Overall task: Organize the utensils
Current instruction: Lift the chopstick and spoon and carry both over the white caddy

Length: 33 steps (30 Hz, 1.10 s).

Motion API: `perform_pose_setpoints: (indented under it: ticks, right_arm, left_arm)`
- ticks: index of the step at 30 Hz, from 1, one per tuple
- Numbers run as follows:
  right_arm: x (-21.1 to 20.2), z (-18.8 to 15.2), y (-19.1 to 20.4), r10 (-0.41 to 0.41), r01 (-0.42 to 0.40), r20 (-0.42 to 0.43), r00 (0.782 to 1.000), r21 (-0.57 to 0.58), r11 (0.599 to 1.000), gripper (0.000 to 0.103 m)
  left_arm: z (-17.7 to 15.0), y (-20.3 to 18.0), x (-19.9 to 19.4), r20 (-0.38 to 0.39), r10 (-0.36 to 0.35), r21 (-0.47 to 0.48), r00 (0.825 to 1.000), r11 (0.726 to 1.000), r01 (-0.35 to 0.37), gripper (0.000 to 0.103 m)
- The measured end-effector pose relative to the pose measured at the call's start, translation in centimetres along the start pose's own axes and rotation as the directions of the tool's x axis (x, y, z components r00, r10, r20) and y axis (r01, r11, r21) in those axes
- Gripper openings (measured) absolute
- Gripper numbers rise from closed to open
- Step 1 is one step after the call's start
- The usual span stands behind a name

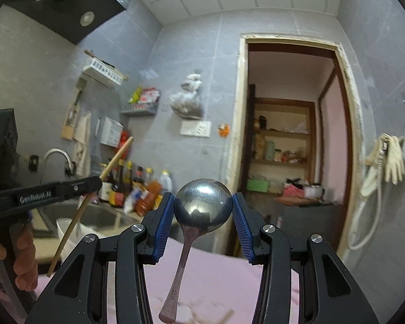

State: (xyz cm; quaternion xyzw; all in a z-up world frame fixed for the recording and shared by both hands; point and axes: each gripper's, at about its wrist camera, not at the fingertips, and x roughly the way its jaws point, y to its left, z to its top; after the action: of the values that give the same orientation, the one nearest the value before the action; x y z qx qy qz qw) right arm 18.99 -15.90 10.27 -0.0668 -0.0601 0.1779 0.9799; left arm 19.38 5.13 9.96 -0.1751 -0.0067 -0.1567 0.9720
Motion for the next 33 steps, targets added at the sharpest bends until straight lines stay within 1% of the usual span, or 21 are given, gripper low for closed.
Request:
perform_pose_setpoints:
  ticks: [2,4,7,10,13,18,23,25,30,33]
  right_arm:
    - [1.2,0.6,0.7,0.029,-0.029,0.009,1.000,0.021,0.999,0.042]
    - [2.6,1.1,1.8,0.057,-0.058,0.020,0.998,0.042,0.997,0.042]
    - [4.2,1.4,3.1,0.081,-0.082,0.033,0.996,0.054,0.995,0.042]
    - [5.9,1.4,4.5,0.093,-0.095,0.041,0.995,0.060,0.994,0.042]
    - [7.4,0.9,5.8,0.093,-0.095,0.040,0.995,0.054,0.994,0.042]
    - [8.9,-0.7,6.8,0.070,-0.072,0.031,0.997,0.062,0.995,0.042]
    - [10.1,-2.3,7.2,0.067,-0.067,-0.004,0.998,0.075,0.995,0.042]
    - [10.3,-2.8,7.2,0.071,-0.070,-0.019,0.997,0.080,0.994,0.042]
    - [10.6,-4.0,7.6,0.087,-0.083,-0.053,0.995,0.077,0.994,0.042]
    - [10.7,-4.6,7.9,0.096,-0.091,-0.073,0.993,0.070,0.993,0.042]
  left_arm:
    - [1.6,1.6,-0.3,0.030,0.018,-0.019,0.999,1.000,-0.017,0.004]
    - [2.8,3.0,-0.6,0.070,0.048,-0.016,0.996,0.999,-0.047,0.004]
    - [3.9,5.5,-0.6,0.128,0.109,-0.021,0.986,0.994,-0.107,0.004]
    - [4.1,7.9,-0.3,0.162,0.166,-0.058,0.973,0.986,-0.158,0.004]
    - [3.7,9.7,0.2,0.183,0.212,-0.075,0.960,0.977,-0.202,0.004]
    - [2.3,11.2,1.9,0.194,0.299,-0.060,0.934,0.954,-0.293,0.004]
    - [0.7,11.3,2.7,0.191,0.327,-0.050,0.926,0.945,-0.324,0.004]
    - [0.0,11.0,2.7,0.197,0.343,-0.042,0.919,0.939,-0.341,0.004]
    - [-1.4,10.8,2.8,0.176,0.349,-0.027,0.921,0.936,-0.350,0.004]
    - [-2.3,10.5,2.9,0.152,0.347,-0.009,0.925,0.937,-0.350,0.004]
